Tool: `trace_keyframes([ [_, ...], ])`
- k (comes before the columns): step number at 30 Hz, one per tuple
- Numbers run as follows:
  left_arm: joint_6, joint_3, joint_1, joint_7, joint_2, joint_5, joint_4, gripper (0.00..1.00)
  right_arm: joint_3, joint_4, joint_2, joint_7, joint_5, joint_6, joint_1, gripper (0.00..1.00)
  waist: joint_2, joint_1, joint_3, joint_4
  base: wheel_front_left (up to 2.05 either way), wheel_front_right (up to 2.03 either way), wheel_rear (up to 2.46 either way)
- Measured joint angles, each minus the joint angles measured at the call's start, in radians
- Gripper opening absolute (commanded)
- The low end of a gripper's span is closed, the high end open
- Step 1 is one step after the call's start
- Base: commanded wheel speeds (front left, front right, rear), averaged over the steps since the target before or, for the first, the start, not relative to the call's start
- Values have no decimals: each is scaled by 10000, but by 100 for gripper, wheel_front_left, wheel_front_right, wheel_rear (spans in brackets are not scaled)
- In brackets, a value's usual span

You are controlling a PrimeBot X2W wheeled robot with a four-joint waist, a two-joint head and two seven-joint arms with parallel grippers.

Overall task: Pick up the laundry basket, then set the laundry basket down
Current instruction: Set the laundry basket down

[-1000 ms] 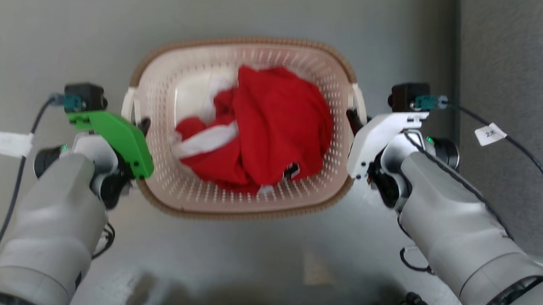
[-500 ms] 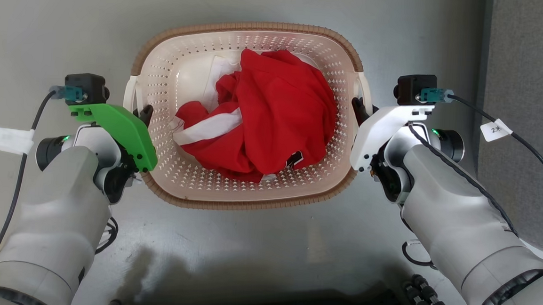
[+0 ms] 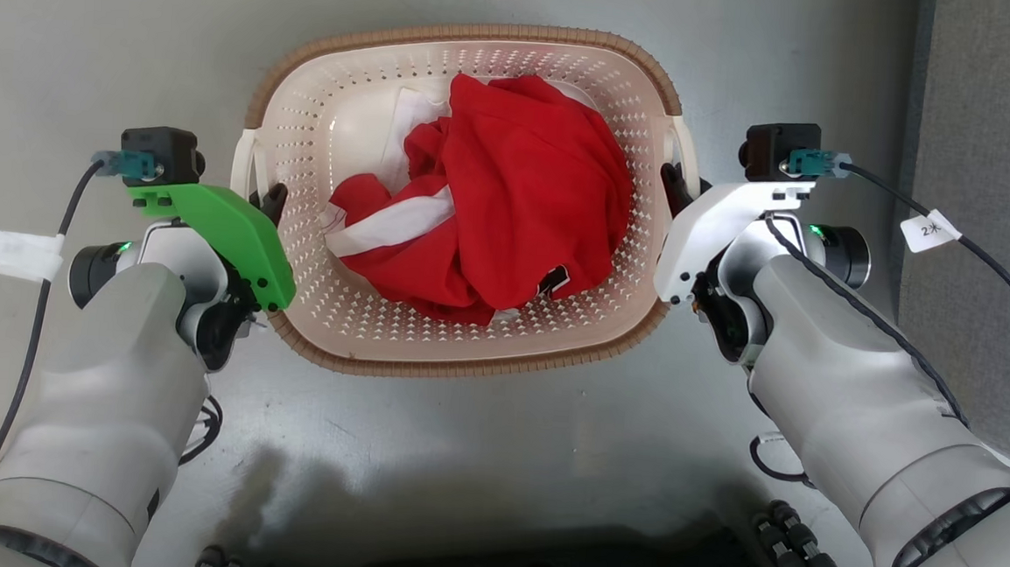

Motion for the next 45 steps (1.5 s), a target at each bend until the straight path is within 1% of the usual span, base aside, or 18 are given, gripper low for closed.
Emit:
trace_keyframes([
  [2, 2, -13, -3, -13, 6, 0, 2, 0, 33, -2, 0, -40, 0, 4, -6, 0, 0, 0, 22, 2, 0, 0, 0],
  [3, 0, -17, -11, -15, 10, -2, 2, 0, 65, -6, -4, -40, 4, 12, -6, 16, 0, 0, 29, 5, 0, 0, 0],
  [4, 2, -33, -19, -17, 8, -10, 0, 0, 81, -15, -15, -40, 31, 17, -6, 37, 0, 0, 33, 9, 0, 0, 0],
  [5, 2, -31, -28, -50, 6, -50, 4, 5, 113, -23, -44, -40, 61, 35, -7, 75, 0, 0, 35, 14, 0, 0, 0],
  [6, 0, -21, -39, -69, 6, -105, 0, 48, 186, -36, -96, -35, 90, 134, -7, 100, 0, 0, 34, 21, 0, 0, 0],
  [7, 0, -6, -56, -121, 29, -146, 4, 98, 259, -38, -159, -33, 90, 205, -7, 100, 0, 0, 32, 30, 0, 0, 0],
  [8, 2, 2, -72, -157, 75, -184, 13, 100, 272, -69, -244, -73, 94, 272, -7, 100, 0, 0, 27, 39, 0, 0, 0],
  [10, 2, 6, -140, -190, 121, -249, 17, 100, 303, -79, -345, -81, 125, 322, -21, 100, 0, 0, 14, 56, 0, 0, 0],
  [15, 2, -27, -174, -263, 98, -278, 17, 100, 362, -82, -334, -142, 224, 456, -22, 100, 0, 0, -82, 74, 0, 0, 0],
  [22, 2, -121, -148, -366, 109, -405, 44, 100, 407, -63, -334, -238, 359, 546, -15, 100, 0, 0, -423, 63, 0, 0, 0],
  [27, 2, -290, -77, -782, 192, -345, 40, 100, 414, -36, -332, -596, 401, 635, 52, 100, 0, 0, -790, 46, 0, 0, 0],
  [29, 2, -284, 65, -970, 274, -349, 23, 100, 276, -79, -339, -786, 642, 723, 146, 100, 0, 0, -973, 37, 0, 0, 0],
  [34, 2, -303, 537, -1463, 314, -372, 12, 100, 359, 2, -336, -888, 639, 752, 523, 100, 0, 0, -1500, 18, 0, 0, 0],
  [36, 2, -341, 696, -1691, 362, -372, 4, 100, 380, 27, -330, -949, 639, 811, 723, 100, 0, 0, -1732, 6, 0, 0, 0],
  [41, 2, -456, 1025, -2203, 510, -295, -61, 100, 418, 36, -330, -1055, 646, 815, 1055, 100, 0, -1, -2333, -48, 0, 0, 0],
  [45, 2, -604, 1296, -2376, 646, 21, -169, 100, 458, 29, -328, -1152, 642, 809, 1270, 100, 0, -1, -2804, -100, 0, 0, 0],
])
